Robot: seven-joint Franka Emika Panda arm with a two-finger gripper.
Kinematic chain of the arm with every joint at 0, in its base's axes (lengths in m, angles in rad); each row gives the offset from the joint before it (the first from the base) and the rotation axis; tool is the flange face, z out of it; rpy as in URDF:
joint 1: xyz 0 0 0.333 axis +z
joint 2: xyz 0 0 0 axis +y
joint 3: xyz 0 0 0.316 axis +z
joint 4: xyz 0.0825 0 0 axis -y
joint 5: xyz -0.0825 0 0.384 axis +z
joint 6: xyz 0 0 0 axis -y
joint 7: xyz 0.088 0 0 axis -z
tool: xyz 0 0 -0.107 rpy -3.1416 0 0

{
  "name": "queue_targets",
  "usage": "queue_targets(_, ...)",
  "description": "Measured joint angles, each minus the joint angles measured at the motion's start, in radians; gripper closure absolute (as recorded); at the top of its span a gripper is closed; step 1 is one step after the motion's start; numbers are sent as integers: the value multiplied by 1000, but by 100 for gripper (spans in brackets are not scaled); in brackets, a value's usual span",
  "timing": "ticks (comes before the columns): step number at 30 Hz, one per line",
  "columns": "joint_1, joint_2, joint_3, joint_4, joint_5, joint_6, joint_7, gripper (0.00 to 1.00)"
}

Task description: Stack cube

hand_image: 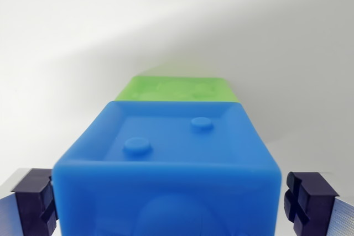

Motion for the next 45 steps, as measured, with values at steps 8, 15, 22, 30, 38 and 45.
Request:
queue_targets(8, 0, 0, 0, 0, 0, 0, 0, 0)
queue_targets(15, 5, -15, -5, -2, -5, -12, 4, 0)
queue_targets(22, 11, -54, -17, -6, -24, -44, 17, 0)
queue_targets(30, 19, -118, -31, -13, -59, -98, 42, 0)
queue_targets(38, 20, -197, -39, -14, -100, -172, 71, 0)
queue_targets(45, 20, -265, -41, -11, -129, -241, 92, 0)
